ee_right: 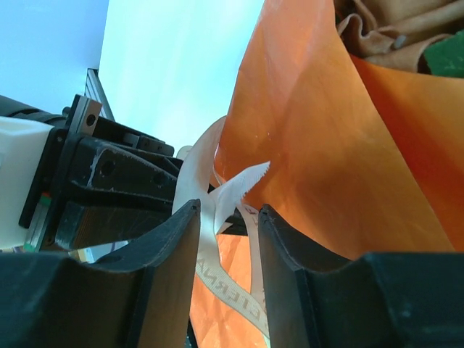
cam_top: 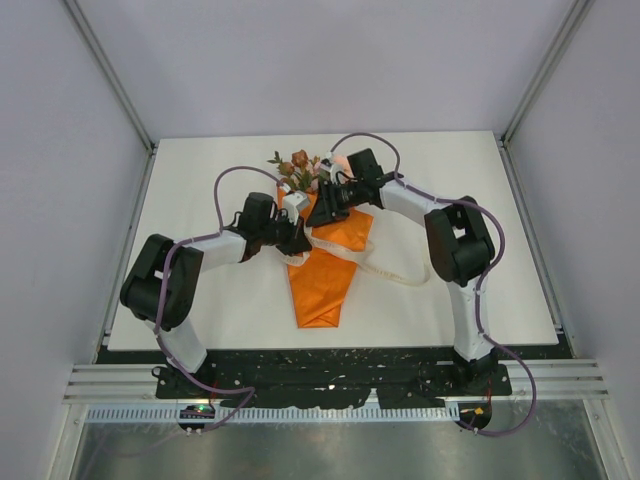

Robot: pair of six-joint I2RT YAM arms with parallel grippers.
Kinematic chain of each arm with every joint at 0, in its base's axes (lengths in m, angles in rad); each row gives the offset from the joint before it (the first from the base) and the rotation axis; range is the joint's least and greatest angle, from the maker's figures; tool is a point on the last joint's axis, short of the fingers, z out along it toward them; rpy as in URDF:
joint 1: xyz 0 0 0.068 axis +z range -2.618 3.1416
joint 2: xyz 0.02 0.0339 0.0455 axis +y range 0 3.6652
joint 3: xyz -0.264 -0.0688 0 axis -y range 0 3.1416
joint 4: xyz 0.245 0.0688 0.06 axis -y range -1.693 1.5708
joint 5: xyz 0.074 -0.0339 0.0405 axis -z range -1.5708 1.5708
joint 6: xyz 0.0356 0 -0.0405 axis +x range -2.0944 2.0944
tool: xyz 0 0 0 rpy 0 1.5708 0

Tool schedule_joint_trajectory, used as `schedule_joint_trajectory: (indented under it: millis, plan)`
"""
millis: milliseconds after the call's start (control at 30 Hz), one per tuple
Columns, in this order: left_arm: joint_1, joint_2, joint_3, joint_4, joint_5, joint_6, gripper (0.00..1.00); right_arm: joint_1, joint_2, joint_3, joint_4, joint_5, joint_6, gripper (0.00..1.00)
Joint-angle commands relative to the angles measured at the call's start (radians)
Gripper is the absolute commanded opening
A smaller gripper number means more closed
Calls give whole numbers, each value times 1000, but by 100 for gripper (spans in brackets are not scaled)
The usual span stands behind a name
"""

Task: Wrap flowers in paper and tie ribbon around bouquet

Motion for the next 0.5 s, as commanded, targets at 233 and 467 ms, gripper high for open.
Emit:
schedule_joint_trajectory:
  millis: [233,467]
  plan:
    - [-4,-16,23,36,21,25,0,12,18,48,51,-12,44,5]
    - [17,-102,-2,-48,47,-15,51,-11,-64,16,152,-20,59,5]
